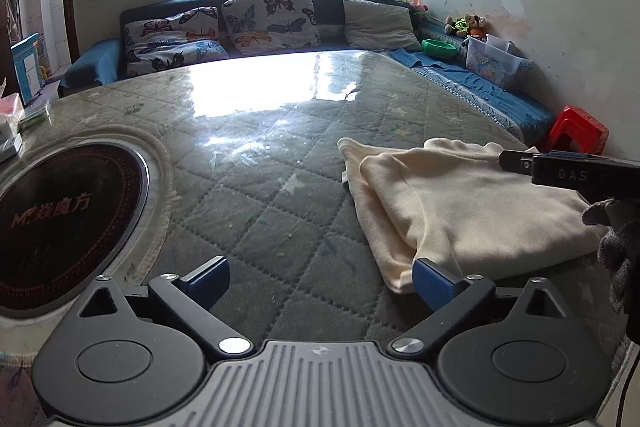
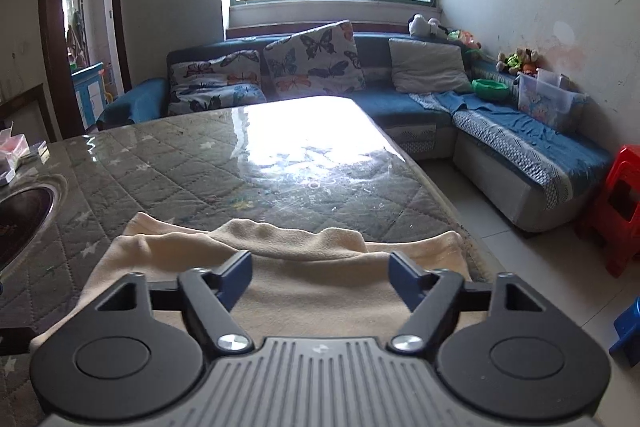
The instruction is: Fold clothes
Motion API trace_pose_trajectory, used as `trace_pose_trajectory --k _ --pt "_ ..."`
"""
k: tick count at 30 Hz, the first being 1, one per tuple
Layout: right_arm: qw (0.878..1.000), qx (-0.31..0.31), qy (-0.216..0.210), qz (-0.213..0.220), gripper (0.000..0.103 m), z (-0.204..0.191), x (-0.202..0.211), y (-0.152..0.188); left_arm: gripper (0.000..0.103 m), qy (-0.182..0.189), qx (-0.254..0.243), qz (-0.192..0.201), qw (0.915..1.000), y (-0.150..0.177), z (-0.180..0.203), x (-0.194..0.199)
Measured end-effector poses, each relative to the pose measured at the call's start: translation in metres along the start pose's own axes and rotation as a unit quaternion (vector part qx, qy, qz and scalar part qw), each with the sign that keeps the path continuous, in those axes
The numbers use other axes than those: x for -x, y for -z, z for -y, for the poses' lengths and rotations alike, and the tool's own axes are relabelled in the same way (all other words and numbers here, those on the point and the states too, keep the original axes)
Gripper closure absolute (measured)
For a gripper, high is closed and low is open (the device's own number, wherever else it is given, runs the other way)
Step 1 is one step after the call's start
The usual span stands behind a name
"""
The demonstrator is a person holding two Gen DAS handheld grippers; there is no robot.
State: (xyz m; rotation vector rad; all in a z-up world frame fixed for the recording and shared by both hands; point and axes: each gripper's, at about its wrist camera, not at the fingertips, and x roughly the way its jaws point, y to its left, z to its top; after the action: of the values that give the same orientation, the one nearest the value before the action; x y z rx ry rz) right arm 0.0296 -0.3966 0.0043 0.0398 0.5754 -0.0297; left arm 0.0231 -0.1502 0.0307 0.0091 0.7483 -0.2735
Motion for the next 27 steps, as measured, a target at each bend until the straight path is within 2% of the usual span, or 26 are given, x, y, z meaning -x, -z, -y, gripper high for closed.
trace_pose_trajectory --k 6,11,15,27 --pt "1.0 -0.019 0.013 0.011 0.0 -0.012 0.026 0.012 0.0 0.0 0.0 -0.007 1.0 0.01 -0.004 0.008" --pt "0.999 -0.04 0.01 -0.006 0.0 -0.019 0.041 0.027 0.0 -0.01 -0.017 -0.014 0.9997 0.021 -0.004 0.014" --pt "0.999 -0.023 0.028 -0.016 0.0 -0.03 0.05 0.035 0.0 -0.022 -0.017 -0.018 0.9995 0.027 -0.007 0.017" --pt "0.998 -0.027 0.037 -0.039 0.0 -0.048 0.063 0.059 0.0 -0.024 -0.008 -0.027 0.9993 0.041 -0.009 0.022"
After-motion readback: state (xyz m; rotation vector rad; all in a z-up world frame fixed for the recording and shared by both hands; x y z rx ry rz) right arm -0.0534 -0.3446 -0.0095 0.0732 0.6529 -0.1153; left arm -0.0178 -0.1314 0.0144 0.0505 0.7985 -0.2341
